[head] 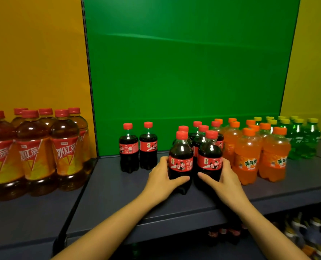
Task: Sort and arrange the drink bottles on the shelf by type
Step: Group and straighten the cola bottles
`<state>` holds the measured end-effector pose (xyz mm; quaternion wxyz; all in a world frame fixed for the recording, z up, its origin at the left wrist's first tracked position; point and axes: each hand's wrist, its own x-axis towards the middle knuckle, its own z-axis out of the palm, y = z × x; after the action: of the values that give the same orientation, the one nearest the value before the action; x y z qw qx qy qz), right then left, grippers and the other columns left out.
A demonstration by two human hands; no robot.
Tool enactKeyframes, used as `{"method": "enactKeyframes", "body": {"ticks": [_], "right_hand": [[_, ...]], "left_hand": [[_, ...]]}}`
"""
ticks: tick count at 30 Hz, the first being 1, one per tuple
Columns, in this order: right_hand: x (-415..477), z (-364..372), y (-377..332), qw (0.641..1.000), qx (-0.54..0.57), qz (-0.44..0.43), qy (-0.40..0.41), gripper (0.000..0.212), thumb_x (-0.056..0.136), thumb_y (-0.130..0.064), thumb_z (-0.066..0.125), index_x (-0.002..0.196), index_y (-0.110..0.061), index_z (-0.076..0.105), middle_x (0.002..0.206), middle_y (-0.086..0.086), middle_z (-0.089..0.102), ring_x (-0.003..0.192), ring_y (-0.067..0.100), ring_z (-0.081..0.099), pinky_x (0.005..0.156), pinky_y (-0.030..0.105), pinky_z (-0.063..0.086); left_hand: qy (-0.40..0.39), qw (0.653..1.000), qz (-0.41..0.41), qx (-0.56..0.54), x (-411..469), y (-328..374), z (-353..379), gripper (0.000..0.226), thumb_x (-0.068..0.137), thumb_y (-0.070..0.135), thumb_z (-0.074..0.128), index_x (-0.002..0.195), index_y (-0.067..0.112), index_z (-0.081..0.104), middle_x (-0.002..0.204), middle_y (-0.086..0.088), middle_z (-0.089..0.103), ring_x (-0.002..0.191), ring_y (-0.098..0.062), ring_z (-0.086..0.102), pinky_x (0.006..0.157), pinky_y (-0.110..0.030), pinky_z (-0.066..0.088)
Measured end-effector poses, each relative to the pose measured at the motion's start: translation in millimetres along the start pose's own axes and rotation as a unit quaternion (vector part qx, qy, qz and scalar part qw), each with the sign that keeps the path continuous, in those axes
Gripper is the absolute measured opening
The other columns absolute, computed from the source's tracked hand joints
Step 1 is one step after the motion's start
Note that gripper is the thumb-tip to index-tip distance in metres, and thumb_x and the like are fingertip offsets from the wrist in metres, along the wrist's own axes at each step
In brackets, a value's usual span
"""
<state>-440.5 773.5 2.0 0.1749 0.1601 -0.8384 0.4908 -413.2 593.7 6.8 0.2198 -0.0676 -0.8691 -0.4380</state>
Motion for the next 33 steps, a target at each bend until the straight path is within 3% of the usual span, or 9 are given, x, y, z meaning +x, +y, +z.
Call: {"method": "enactKeyframes", "body": {"ticks": [6, 12, 16, 20, 27, 33], "right_hand": [[-9, 5, -15, 0.997, 0.016, -0.052, -0.049, 0.063, 0.071, -0.046, 0.072, 0.122, -0.036, 0.036, 0.118, -0.019, 0.055, 0.115, 0.008, 0.052, 0.098, 0.037, 0.044], [-6, 49, -48, 0.990, 0.044, -0.096, -0.097, 0.061, 0.073, -0.041, 0.072, 0.123, -0.027, 0.041, 0.106, -0.021, 0.058, 0.096, -0.003, 0.055, 0.087, 0.026, 0.045], [0, 81, -61, 0.984, 0.038, -0.120, -0.129, 0.066, 0.077, -0.039, 0.070, 0.130, -0.025, 0.035, 0.126, -0.013, 0.053, 0.119, 0.007, 0.049, 0.104, 0.035, 0.039], [11, 106, -65, 0.986, 0.014, -0.091, -0.139, 0.065, 0.081, -0.037, 0.067, 0.133, -0.018, 0.032, 0.133, -0.003, 0.047, 0.125, 0.016, 0.045, 0.107, 0.042, 0.033], [28, 122, -61, 0.990, 0.023, -0.063, -0.126, 0.068, 0.084, -0.029, 0.064, 0.137, -0.011, 0.024, 0.139, 0.003, 0.041, 0.129, 0.019, 0.041, 0.102, 0.032, 0.033], [39, 127, -55, 0.989, 0.032, -0.043, -0.139, 0.066, 0.085, -0.027, 0.064, 0.134, -0.007, 0.025, 0.138, 0.007, 0.042, 0.126, 0.022, 0.043, 0.099, 0.031, 0.037]], "left_hand": [[0.050, 0.999, 0.002, -0.011, -15, -20, -26, 0.057, 0.072, 0.033, 0.076, 0.118, 0.028, 0.043, 0.115, 0.014, 0.060, 0.108, -0.001, 0.056, 0.091, -0.020, 0.044], [0.095, 0.995, -0.034, -0.001, -25, -39, -67, 0.056, 0.071, 0.027, 0.078, 0.113, 0.028, 0.043, 0.109, 0.014, 0.060, 0.103, -0.002, 0.058, 0.089, -0.021, 0.046], [0.112, 0.992, -0.047, 0.019, -29, -50, -88, 0.058, 0.072, 0.027, 0.077, 0.118, 0.024, 0.043, 0.111, 0.010, 0.059, 0.104, -0.005, 0.057, 0.088, -0.019, 0.044], [0.111, 0.992, -0.051, 0.045, -27, -59, -100, 0.067, 0.073, 0.028, 0.076, 0.129, 0.016, 0.041, 0.121, 0.005, 0.058, 0.108, -0.007, 0.055, 0.092, -0.021, 0.045], [0.113, 0.989, -0.050, 0.087, -16, -66, -94, 0.072, 0.071, 0.038, 0.075, 0.130, 0.015, 0.041, 0.123, 0.002, 0.061, 0.113, -0.013, 0.057, 0.096, -0.033, 0.048], [0.133, 0.985, -0.058, 0.095, -7, -68, -86, 0.070, 0.072, 0.037, 0.075, 0.130, 0.016, 0.041, 0.121, 0.000, 0.062, 0.113, -0.015, 0.057, 0.095, -0.037, 0.049]]}}
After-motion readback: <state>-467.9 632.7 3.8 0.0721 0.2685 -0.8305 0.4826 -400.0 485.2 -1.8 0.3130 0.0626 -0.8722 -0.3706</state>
